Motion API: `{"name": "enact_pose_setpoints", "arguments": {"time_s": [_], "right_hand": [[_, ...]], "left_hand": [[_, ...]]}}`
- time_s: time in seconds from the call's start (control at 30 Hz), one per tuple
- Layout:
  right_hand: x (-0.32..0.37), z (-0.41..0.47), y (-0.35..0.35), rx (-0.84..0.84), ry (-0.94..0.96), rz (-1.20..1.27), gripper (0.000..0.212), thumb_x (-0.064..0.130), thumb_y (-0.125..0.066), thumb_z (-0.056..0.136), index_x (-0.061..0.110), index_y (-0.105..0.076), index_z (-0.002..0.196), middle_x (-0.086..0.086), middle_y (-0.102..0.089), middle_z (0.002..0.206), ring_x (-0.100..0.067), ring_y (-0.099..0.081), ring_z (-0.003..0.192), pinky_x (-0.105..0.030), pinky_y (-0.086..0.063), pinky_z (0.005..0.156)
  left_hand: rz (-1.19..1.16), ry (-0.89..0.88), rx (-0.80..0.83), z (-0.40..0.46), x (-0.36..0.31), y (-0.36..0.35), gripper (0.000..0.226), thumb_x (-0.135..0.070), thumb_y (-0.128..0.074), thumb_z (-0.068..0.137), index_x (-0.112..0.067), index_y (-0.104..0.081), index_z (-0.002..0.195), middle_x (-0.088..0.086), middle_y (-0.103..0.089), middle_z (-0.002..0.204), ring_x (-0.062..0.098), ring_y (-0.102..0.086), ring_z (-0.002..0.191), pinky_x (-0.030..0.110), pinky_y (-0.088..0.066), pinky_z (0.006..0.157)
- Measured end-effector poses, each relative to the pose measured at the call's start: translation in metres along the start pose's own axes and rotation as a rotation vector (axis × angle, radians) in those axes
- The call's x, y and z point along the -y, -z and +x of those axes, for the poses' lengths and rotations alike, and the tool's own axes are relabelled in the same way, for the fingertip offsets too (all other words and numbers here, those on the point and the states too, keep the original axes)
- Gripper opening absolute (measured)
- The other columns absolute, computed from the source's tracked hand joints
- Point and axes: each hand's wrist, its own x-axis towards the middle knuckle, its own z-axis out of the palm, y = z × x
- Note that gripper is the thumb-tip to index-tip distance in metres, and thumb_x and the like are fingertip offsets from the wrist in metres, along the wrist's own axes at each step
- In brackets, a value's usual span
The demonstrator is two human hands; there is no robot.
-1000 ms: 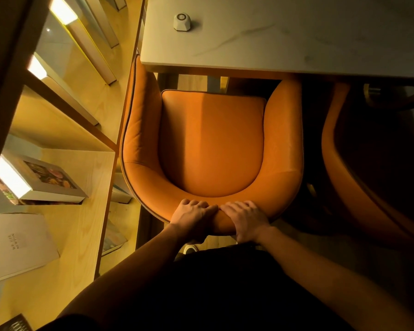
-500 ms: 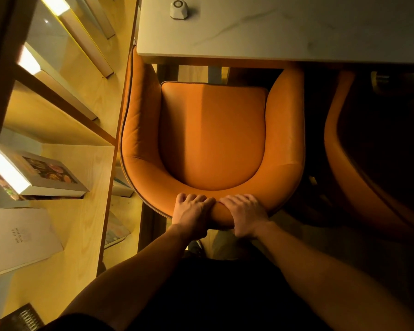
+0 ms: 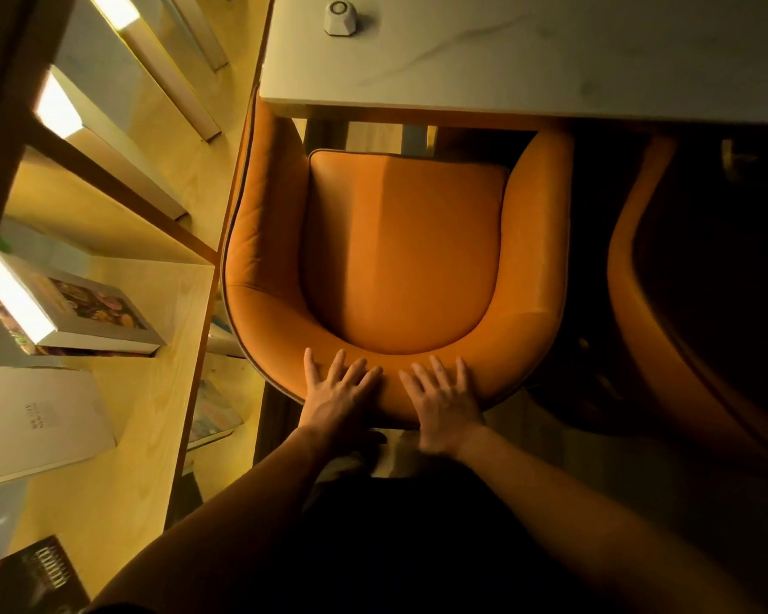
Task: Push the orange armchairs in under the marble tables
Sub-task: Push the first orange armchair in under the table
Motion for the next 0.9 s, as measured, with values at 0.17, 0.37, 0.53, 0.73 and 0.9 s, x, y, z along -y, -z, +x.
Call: {"name": "enact_pose_setpoints", "arguments": {"time_s": [0.17, 0.37, 0.53, 0.73, 0.9], "right_hand": [[0.007, -0.001, 0.009, 0.021, -0.077, 0.051, 0.088, 0.047, -0.060, 0.085, 0.027, -0.013, 0.155, -0.011, -0.028, 0.158, -0.039, -0.023, 0.145, -0.058, -0.012, 0.116], [0.005, -0.001, 0.008, -0.048, -0.094, 0.164, 0.090, 0.065, -0.051, 0.067, 0.030, -0.034, 0.149, -0.003, -0.048, 0.145, -0.028, -0.042, 0.134, -0.046, -0.021, 0.115], [0.006, -0.002, 0.010, -0.120, -0.110, 0.238, 0.099, 0.067, -0.028, 0.053, 0.029, -0.046, 0.142, -0.001, -0.057, 0.136, -0.027, -0.050, 0.126, -0.044, -0.025, 0.112], [0.002, -0.002, 0.019, -0.050, -0.089, 0.243, 0.091, 0.058, -0.043, 0.059, 0.029, -0.042, 0.145, 0.000, -0.054, 0.141, -0.027, -0.047, 0.130, -0.040, -0.023, 0.113], [0.002, -0.002, 0.025, -0.026, -0.089, 0.258, 0.094, 0.062, -0.039, 0.059, 0.029, -0.041, 0.147, -0.001, -0.053, 0.143, -0.027, -0.046, 0.131, -0.041, -0.023, 0.114]], "left_hand": [[-0.065, 0.041, -0.039, -0.002, -0.004, 0.001, 0.085, -0.060, -0.065, 0.076, -0.035, -0.024, 0.147, 0.003, -0.037, 0.152, 0.034, -0.027, 0.140, 0.070, -0.001, 0.110], [-0.184, 0.028, -0.155, -0.003, 0.000, 0.000, 0.062, -0.051, -0.064, 0.075, -0.033, -0.049, 0.133, -0.004, -0.059, 0.129, 0.027, -0.048, 0.124, 0.062, -0.016, 0.110], [-0.208, 0.018, -0.174, -0.002, 0.003, -0.002, 0.058, -0.051, -0.065, 0.074, -0.033, -0.055, 0.127, -0.006, -0.063, 0.124, 0.026, -0.053, 0.119, 0.060, -0.021, 0.108], [-0.238, 0.016, -0.160, 0.002, 0.006, -0.006, 0.058, -0.056, -0.065, 0.072, -0.037, -0.053, 0.126, -0.010, -0.064, 0.124, 0.023, -0.054, 0.118, 0.058, -0.016, 0.107], [-0.258, 0.013, -0.147, 0.004, 0.008, -0.006, 0.060, -0.056, -0.065, 0.071, -0.038, -0.051, 0.127, -0.010, -0.063, 0.125, 0.023, -0.053, 0.121, 0.056, -0.013, 0.106]]}}
